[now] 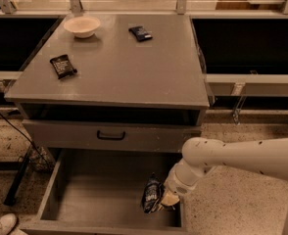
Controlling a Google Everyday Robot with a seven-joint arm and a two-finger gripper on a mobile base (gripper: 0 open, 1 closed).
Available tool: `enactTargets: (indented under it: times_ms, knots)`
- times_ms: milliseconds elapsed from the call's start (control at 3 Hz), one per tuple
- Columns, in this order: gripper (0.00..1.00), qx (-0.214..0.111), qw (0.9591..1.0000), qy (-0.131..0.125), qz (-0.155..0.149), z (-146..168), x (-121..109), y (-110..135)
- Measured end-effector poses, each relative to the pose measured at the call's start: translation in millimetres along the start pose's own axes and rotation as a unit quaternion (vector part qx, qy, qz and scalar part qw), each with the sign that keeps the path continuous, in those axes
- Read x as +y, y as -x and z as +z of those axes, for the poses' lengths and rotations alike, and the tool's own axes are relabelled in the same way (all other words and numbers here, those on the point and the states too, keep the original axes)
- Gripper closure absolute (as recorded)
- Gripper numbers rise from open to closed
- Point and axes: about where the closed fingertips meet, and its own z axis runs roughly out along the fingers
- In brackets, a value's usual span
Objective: Place blue chip bag into middle drawer
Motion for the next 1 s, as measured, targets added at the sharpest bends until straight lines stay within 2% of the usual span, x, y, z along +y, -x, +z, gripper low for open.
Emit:
enactTargets:
  times_ms: [667, 1000]
  knots:
    - [1.0, -0.004, 0.9999, 0.009, 0.0, 12, -2, 3]
    - [1.0, -0.005, 0.9996, 0.029, -0.002, 33, -5, 8]
